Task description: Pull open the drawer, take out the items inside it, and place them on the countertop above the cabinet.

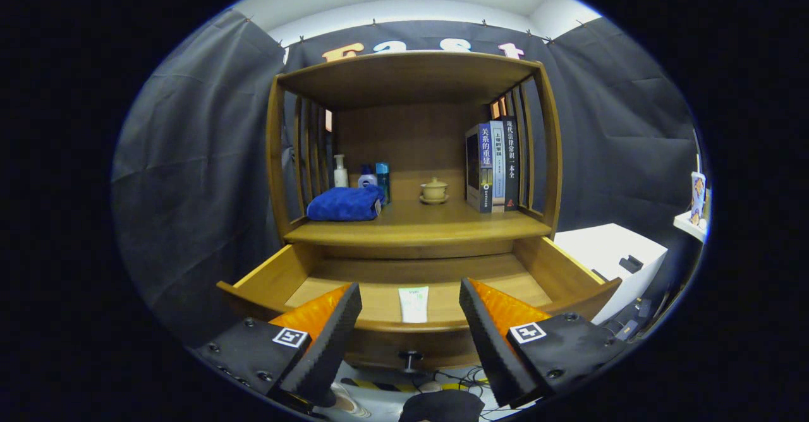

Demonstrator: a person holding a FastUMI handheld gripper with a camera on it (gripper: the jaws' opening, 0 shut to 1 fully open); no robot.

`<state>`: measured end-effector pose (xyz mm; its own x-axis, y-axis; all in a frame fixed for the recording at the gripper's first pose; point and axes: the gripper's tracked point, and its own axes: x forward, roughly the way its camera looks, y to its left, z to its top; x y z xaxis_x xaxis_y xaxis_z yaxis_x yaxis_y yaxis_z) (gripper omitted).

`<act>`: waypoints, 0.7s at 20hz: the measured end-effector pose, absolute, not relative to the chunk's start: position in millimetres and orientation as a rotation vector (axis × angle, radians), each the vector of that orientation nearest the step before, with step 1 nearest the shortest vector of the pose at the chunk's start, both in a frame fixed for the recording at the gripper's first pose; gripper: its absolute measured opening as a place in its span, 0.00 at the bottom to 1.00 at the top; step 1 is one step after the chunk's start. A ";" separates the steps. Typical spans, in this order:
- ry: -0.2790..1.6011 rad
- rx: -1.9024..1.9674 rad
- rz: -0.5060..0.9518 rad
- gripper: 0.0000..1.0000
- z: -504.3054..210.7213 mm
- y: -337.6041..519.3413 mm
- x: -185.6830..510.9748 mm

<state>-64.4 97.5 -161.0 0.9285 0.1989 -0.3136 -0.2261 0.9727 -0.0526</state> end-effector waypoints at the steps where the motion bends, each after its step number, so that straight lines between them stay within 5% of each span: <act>1: 0.315 -0.076 0.217 1.00 -157.5 98.5 -56.9; 14: 0.570 -0.003 0.222 0.98 -158.6 106.5 38.7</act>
<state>38.7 106.5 -158.6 0.8186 0.2077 -0.5355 -0.2095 0.9761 0.0584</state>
